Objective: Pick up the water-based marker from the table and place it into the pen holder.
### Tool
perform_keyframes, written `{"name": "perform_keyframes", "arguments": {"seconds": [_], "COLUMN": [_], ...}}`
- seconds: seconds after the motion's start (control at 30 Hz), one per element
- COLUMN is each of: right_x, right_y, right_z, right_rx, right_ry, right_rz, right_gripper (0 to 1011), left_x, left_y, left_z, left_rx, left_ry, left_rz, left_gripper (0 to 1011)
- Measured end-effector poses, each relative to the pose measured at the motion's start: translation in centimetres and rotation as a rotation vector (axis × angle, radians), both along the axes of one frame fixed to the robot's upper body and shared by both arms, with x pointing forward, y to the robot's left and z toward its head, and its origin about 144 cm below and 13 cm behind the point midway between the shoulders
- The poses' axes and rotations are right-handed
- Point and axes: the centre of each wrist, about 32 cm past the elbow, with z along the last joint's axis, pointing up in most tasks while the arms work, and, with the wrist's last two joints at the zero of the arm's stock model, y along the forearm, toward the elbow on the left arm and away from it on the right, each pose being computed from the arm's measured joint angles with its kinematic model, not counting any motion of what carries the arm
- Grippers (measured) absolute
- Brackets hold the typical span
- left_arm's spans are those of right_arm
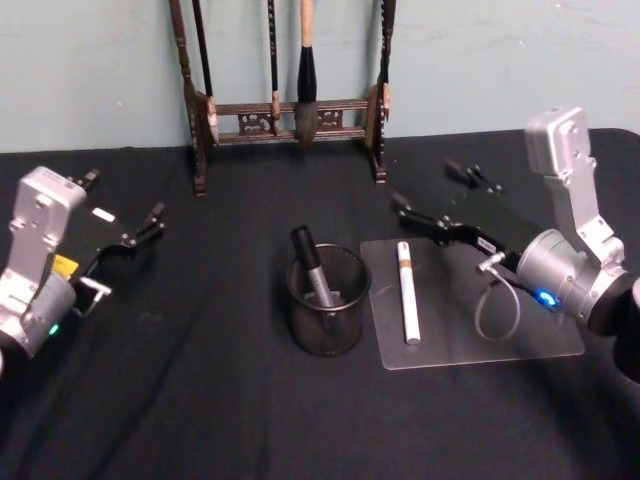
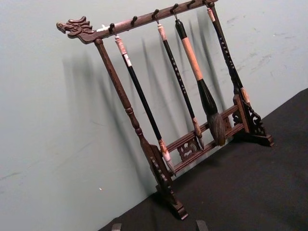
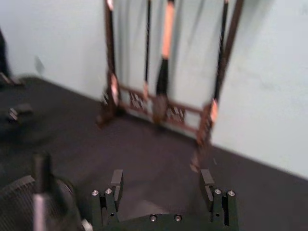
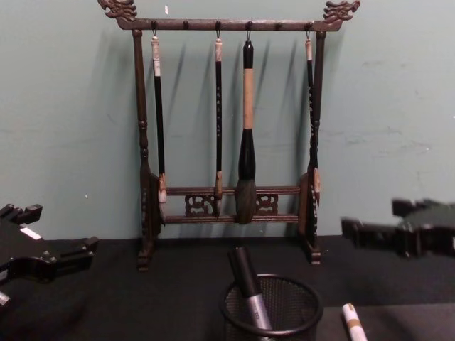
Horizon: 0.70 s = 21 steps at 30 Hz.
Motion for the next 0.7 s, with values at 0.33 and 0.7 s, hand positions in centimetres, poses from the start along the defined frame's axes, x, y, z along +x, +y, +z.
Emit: {"name": "perform_keyframes", "arguments": {"seconds": [0.33, 0.7], "right_x": [0.8, 1.9], "right_y": [0.6, 2.6], "right_z": [0.0, -0.9], "right_rx": [-0.135, -0.188], "right_ry": [0.176, 0.284], "right_rz": [-0.053, -0.069], "right_gripper": [1002, 1002], "left_x": [0.0, 0.0], "left_y": [0.0, 0.0], "left_z": [0.0, 0.0], "left_rx": [0.000, 0.000], "left_ry": [0.000, 0.000], "left_rz": [0.000, 0.000], "left_gripper": [1001, 1001]}}
